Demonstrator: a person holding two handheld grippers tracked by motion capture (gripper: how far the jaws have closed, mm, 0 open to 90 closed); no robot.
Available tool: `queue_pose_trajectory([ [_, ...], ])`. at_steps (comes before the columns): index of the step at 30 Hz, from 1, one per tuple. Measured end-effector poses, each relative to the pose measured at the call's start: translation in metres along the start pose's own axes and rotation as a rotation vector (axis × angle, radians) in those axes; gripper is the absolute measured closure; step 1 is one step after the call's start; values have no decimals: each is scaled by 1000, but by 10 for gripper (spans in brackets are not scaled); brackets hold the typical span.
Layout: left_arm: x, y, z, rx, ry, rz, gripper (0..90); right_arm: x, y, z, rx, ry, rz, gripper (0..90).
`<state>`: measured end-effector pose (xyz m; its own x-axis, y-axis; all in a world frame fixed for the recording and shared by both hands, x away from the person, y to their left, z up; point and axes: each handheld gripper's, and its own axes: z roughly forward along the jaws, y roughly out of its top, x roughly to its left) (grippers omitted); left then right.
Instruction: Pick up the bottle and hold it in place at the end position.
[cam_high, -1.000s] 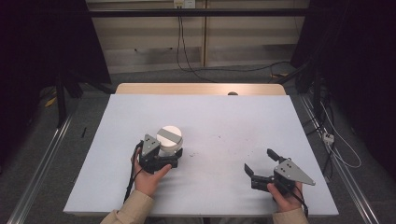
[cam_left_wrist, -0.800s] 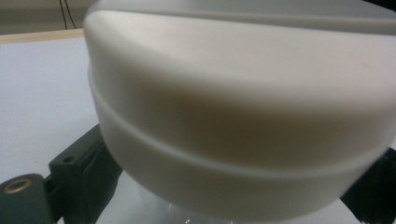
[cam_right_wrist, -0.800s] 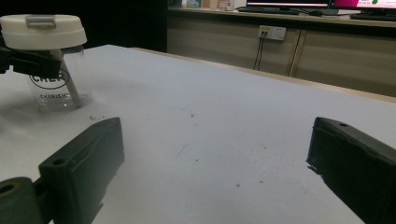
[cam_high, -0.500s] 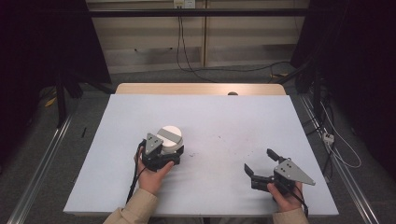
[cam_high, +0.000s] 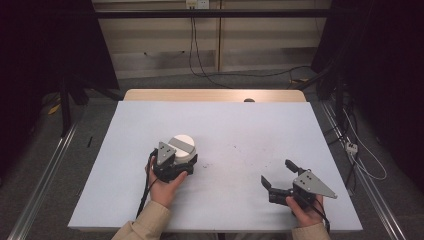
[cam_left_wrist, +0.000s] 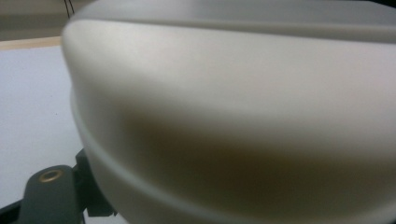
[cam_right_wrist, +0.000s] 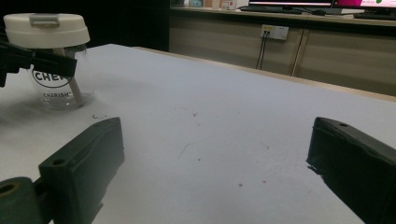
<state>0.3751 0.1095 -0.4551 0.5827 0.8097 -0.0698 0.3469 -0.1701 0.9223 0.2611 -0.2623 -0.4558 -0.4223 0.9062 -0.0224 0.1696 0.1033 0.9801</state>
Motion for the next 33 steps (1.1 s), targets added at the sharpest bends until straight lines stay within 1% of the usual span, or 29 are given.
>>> queue_pose_trajectory([
  [3,0,0,0,0,-4,11,173,0,0,0,0,2,-1,33],
  [7,1,1,0,1,-10,12,175,0,0,0,0,2,-2,34],
  [9,2,1,0,-6,-24,1,176,0,0,0,-1,2,-2,34],
  [10,2,2,-1,-10,-32,4,177,0,0,0,-1,3,-3,34],
  [12,0,3,-1,-17,-37,25,178,0,0,0,-4,2,-3,34],
  [14,-1,5,-1,-26,-54,38,178,0,0,0,-4,0,-1,35],
  [16,-2,7,0,-23,-67,55,180,0,0,0,-2,1,-3,34],
  [19,-3,9,4,-35,-86,41,180,0,0,0,-2,4,-3,35],
  [21,-4,11,7,-33,-92,41,181,0,0,0,-1,3,-4,34],
  [25,-5,14,12,-43,-107,55,182,0,0,0,-2,-1,0,34],
  [27,-6,15,12,-51,-120,53,184,-1,0,0,-4,0,2,34],
  [28,-6,16,12,-55,-125,61,184,-1,0,-1,-5,1,3,35],
  [31,-7,17,13,-68,-139,43,185,-1,0,-1,-7,-3,2,35],
  [33,-7,18,13,-82,-142,27,186,-1,0,-1,-6,-3,2,35],
])
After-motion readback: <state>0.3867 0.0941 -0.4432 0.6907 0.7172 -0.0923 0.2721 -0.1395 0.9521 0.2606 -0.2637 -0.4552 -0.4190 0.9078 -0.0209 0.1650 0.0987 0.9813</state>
